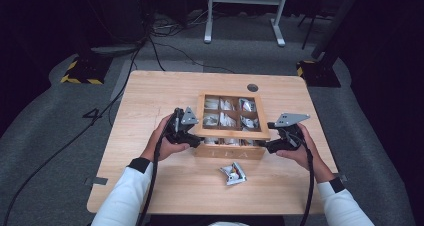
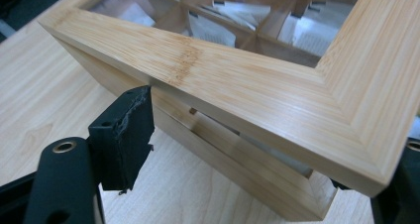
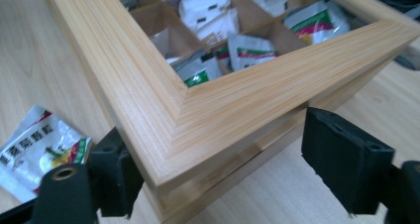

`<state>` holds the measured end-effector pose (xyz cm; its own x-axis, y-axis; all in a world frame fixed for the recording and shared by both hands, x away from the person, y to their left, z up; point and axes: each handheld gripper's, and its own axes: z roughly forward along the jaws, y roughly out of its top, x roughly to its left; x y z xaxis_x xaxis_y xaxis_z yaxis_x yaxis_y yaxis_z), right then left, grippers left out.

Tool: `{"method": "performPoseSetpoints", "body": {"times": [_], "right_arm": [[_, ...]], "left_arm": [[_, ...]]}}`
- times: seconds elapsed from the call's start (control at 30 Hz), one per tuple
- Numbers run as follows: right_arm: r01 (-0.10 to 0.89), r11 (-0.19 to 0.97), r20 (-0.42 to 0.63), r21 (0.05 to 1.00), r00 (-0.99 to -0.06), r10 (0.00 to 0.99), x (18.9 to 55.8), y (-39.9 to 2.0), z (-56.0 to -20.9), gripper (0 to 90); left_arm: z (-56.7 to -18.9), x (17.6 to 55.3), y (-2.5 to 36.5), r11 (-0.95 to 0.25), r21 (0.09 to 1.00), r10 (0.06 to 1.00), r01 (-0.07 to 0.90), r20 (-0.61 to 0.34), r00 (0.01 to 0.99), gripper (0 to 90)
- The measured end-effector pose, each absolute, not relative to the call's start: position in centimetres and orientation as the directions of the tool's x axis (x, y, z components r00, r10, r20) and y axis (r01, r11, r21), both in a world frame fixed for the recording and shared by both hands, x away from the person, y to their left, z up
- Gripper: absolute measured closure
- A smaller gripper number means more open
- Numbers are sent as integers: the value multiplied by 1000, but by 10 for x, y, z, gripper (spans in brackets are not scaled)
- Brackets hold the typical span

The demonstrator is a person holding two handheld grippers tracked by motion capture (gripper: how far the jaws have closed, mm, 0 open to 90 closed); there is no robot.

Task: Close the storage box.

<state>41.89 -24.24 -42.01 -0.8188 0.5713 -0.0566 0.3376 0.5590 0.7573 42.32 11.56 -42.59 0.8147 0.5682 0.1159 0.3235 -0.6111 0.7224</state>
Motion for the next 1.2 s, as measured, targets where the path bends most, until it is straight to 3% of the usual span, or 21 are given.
{"method": "performPoseSetpoints", "body": {"times": [0.33, 0.9, 0.97, 1.0, 1.07, 1.2], "right_arm": [[354, 562, -31, 747, -826, 562, 418, -240, -427, 233], [367, 502, 24, 783, -824, 567, 411, -252, -422, 268], [365, 502, 21, 784, -824, 566, 410, -252, -422, 267], [368, 508, 20, 779, -824, 566, 411, -251, -422, 244], [363, 539, 4, 760, -832, 555, 409, -249, -425, 230], [359, 576, -28, 734, -832, 553, 406, -246, -431, 244]], "left_arm": [[-432, 421, 113, -635, 705, 556, 315, 135, 820, 257], [-427, 418, 119, -625, 706, 536, 334, 76, 841, 342], [-427, 417, 122, -608, 720, 519, 336, 39, 854, 330], [-427, 417, 123, -613, 706, 511, 354, 14, 859, 264], [-429, 417, 124, -609, 704, 510, 367, -7, 860, 222], [-432, 412, 123, -641, 682, 503, 351, 27, 864, 211]]}}
